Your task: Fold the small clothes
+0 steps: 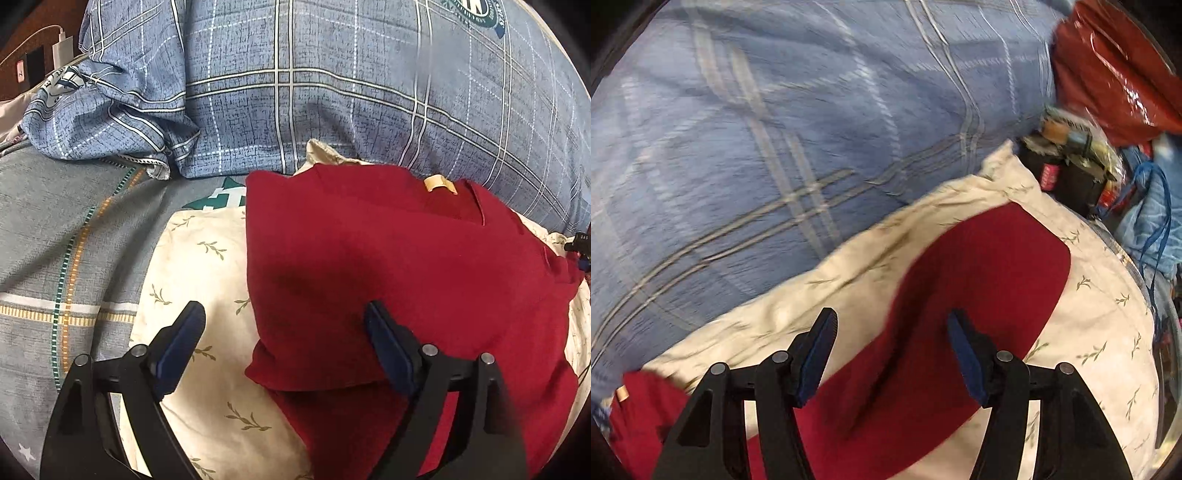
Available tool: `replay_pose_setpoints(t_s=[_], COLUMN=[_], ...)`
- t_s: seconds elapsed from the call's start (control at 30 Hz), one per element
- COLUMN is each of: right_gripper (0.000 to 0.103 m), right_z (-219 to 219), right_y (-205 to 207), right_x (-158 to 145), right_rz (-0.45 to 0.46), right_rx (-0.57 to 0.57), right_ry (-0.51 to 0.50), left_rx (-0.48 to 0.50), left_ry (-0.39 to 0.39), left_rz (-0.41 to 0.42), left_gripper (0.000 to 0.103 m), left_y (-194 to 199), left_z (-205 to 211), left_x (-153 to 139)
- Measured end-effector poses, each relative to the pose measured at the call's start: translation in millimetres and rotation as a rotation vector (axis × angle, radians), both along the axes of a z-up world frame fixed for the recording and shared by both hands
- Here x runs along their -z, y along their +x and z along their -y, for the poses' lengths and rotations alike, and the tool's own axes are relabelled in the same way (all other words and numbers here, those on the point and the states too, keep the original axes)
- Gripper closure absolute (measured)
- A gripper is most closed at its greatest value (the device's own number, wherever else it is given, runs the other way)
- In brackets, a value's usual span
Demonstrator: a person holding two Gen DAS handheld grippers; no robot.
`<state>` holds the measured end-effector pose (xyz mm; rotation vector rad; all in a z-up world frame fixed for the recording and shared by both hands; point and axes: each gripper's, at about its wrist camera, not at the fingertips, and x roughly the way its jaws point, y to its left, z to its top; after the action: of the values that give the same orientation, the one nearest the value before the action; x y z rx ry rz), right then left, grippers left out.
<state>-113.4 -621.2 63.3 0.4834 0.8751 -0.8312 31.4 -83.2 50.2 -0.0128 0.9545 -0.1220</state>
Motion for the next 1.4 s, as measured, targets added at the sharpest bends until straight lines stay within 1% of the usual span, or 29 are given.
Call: replay_pose_setpoints(t_s=[0.03,0.07,0.1,0.13,0.17,0.23,0.27,0.33,0.4,0.47,0.5,0.6,0.63,0.67,0.7,0.73,0.77,0.8,0.83,0.9,0.93,1.03,1.1,1.17,1.2,1.27,1.3,1.4], right_gripper=[0.048,0.06,0.065,0.073,0.083,0.092,0.097,0.097,0.097,0.097,0.097,0.098,0.098,0.098,0.098,0.098,0.1,0.1,0.103,0.103,0.103,0.103,0.095,0.065,0.063,0.063,0.062,0.053], right_z=[4,5,4,3,2,-2,-7,-20,-42,-69,-87,-138,-140,-152,-160,-178,-185,-204,-216,-255,-276,-322,-337,-332,-328,-311,-304,-287], right_y=[1,3,4,3,0,-6,-12,-22,-30,-34,-34,-27,-23,-19,-14,-7,-5,0,4,14,22,35,35,29,29,18,13,-2], right_x=[5,9,11,10,8,0,-8,-27,-52,-78,-90,-118,-122,-125,-125,-127,-125,-127,-125,-122,-118,-99,-87,-79,-78,-72,-67,-56], right_rz=[-0.012,-0.021,-0.031,-0.035,-0.02,0.019,0.055,0.148,0.227,0.311,0.338,0.381,0.388,0.406,0.408,0.397,0.396,0.411,0.419,0.428,0.416,0.365,0.343,0.331,0.33,0.326,0.311,0.271], right_rx=[0.008,0.012,0.014,0.01,-0.004,-0.036,-0.058,-0.121,-0.19,-0.299,-0.354,-0.49,-0.508,-0.553,-0.595,-0.647,-0.679,-0.747,-0.794,-0.939,-0.999,-1.123,-1.163,-1.127,-1.109,-1.06,-1.05,-1.021], right_ry=[0.009,0.014,0.005,-0.014,-0.023,-0.019,-0.02,-0.003,-0.009,0.0,-0.01,-0.08,-0.079,-0.047,-0.028,-0.026,-0.023,0.004,0.027,0.078,0.088,0.091,0.109,0.085,0.081,0.079,0.081,0.076], left_rx=[0.0,0.0,0.001,0.001,0.002,0.002,0.0,-0.003,-0.011,-0.018,-0.023,-0.033,-0.036,-0.037,-0.039,-0.042,-0.046,-0.052,-0.056,-0.063,-0.066,-0.066,-0.054,-0.033,-0.022,0.008,0.033,0.066], left_ry=[0.0,0.002,0.004,0.004,0.002,-0.003,-0.006,-0.016,-0.027,-0.039,-0.044,-0.047,-0.049,-0.053,-0.06,-0.063,-0.065,-0.068,-0.071,-0.083,-0.086,-0.114,-0.14,-0.16,-0.165,-0.171,-0.189,-0.259], left_rz=[-0.001,-0.001,-0.001,-0.001,-0.001,0.003,0.006,0.016,0.031,0.04,0.045,0.047,0.047,0.046,0.049,0.053,0.059,0.067,0.069,0.07,0.071,0.082,0.091,0.105,0.111,0.113,0.099,0.072], left_gripper=[0.015,0.015,0.015,0.015,0.015,0.015,0.015,0.015,0.015,0.015,0.015,0.015,0.015,0.015,0.015,0.015,0.015,0.015,0.015,0.015,0.015,0.015,0.015,0.015,0.015,0.015,0.015,0.015], left_y=[0,1,1,1,0,-1,-2,-4,-6,-8,-8,-9,-9,-10,-10,-10,-10,-10,-10,-9,-9,-8,-8,-9,-10,-10,-8,4], left_z=[0,1,1,1,1,0,-1,-3,-6,-9,-11,-13,-14,-15,-16,-17,-18,-19,-20,-23,-24,-26,-26,-24,-21,-14,-8,6], left_x=[1,1,2,2,2,1,0,-4,-8,-11,-13,-15,-15,-15,-17,-18,-20,-21,-21,-21,-21,-23,-25,-28,-29,-30,-31,-35])
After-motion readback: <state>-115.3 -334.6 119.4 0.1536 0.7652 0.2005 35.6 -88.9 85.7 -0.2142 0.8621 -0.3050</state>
